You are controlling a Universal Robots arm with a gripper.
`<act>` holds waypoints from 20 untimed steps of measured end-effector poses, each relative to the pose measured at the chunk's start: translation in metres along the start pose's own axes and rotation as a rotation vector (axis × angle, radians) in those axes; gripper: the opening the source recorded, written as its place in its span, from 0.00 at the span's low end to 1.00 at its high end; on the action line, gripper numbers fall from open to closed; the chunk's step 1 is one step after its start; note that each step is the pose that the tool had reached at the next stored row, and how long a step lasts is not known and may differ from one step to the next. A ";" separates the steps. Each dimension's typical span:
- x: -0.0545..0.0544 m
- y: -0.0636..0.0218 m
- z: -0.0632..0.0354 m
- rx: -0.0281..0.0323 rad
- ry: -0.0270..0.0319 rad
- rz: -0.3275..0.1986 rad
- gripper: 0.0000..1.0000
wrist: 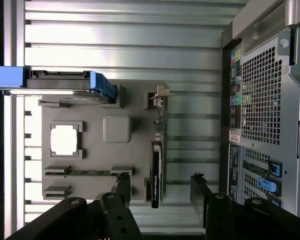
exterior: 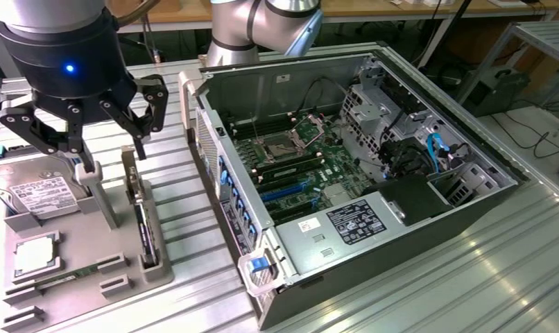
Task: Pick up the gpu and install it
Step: 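Pick up the gpu and move the gpu toward the slot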
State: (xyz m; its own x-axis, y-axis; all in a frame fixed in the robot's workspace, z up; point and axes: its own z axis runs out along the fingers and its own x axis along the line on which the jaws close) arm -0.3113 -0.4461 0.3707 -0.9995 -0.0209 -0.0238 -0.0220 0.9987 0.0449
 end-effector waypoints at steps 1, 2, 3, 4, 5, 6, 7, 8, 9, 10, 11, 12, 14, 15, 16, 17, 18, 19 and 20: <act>0.000 0.0000 0.0006 0.0000 0.0006 -0.001 0.60; 0.000 -0.0001 0.0012 0.0000 0.0007 -0.002 0.60; 0.000 -0.0002 0.0017 -0.0001 0.0007 -0.002 0.60; 0.000 -0.0002 0.0021 0.0000 0.0008 -0.003 0.60; 0.000 -0.0003 0.0030 -0.0001 0.0008 -0.003 0.60; 0.000 -0.0003 0.0040 0.0000 0.0008 -0.003 0.60; 0.000 -0.0004 0.0045 0.0000 0.0007 -0.003 0.60; 0.000 -0.0004 0.0051 -0.0001 0.0007 -0.003 0.60; 0.000 -0.0004 0.0057 -0.0001 0.0007 -0.003 0.60; 0.000 -0.0005 0.0063 -0.0001 0.0007 -0.003 0.60; 0.000 -0.0005 0.0069 -0.0001 0.0007 -0.003 0.60; 0.000 -0.0006 0.0075 0.0000 0.0008 -0.003 0.60; 0.000 -0.0007 0.0085 0.0000 0.0009 -0.003 0.60; 0.000 -0.0007 0.0090 0.0000 0.0008 -0.003 0.60; 0.000 -0.0008 0.0095 0.0000 0.0007 -0.003 0.60; 0.000 -0.0008 0.0101 -0.0001 0.0008 -0.003 0.60; 0.000 -0.0009 0.0105 -0.0001 0.0008 -0.003 0.60; 0.000 -0.0009 0.0112 0.0000 0.0009 -0.003 0.60; 0.000 -0.0009 0.0117 0.0000 0.0008 -0.003 0.60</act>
State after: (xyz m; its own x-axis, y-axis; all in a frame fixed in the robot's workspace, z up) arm -0.3113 -0.4465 0.3590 -0.9994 -0.0244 -0.0232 -0.0254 0.9987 0.0449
